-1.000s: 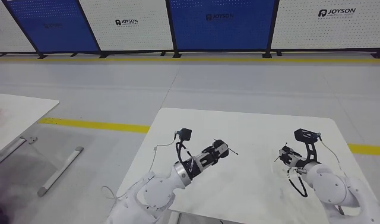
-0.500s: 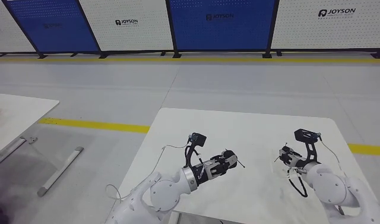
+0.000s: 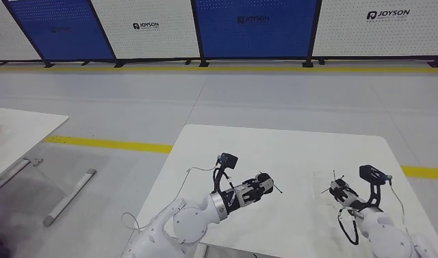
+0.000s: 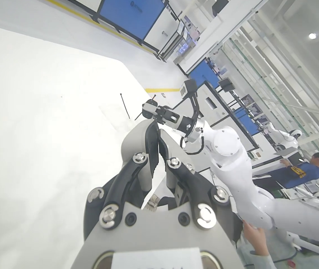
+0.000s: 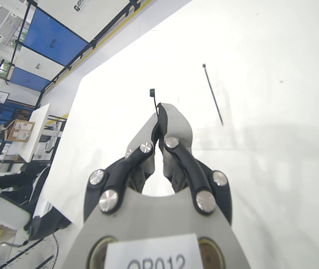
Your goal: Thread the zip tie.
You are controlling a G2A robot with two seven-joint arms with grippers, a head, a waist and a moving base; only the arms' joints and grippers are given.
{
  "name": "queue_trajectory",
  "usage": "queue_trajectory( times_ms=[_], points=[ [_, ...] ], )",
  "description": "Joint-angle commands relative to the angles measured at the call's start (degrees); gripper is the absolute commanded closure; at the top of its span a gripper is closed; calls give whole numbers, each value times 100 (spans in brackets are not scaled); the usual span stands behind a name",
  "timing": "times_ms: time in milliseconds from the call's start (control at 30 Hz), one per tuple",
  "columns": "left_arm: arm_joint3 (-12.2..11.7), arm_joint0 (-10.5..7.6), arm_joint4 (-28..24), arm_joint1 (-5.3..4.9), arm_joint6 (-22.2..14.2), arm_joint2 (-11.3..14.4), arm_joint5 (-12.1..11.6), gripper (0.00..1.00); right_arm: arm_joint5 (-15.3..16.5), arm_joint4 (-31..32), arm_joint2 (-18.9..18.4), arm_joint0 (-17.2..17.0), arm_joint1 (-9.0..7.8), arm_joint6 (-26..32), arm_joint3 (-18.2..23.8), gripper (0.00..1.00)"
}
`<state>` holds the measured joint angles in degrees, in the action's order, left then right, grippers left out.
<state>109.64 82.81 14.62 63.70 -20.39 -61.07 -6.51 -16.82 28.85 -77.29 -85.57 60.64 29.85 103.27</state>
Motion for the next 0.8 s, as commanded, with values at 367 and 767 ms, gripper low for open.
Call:
queue_trajectory(
  times_ms=[367,767],
  points=[
    [0,0,0,0,0,0,0,100,27,-297,-35,-44,30,-200,-70,100],
    [0,0,0,0,0,0,0,100,95,-1115,-148,-615,164,-1415,130,100]
  ],
)
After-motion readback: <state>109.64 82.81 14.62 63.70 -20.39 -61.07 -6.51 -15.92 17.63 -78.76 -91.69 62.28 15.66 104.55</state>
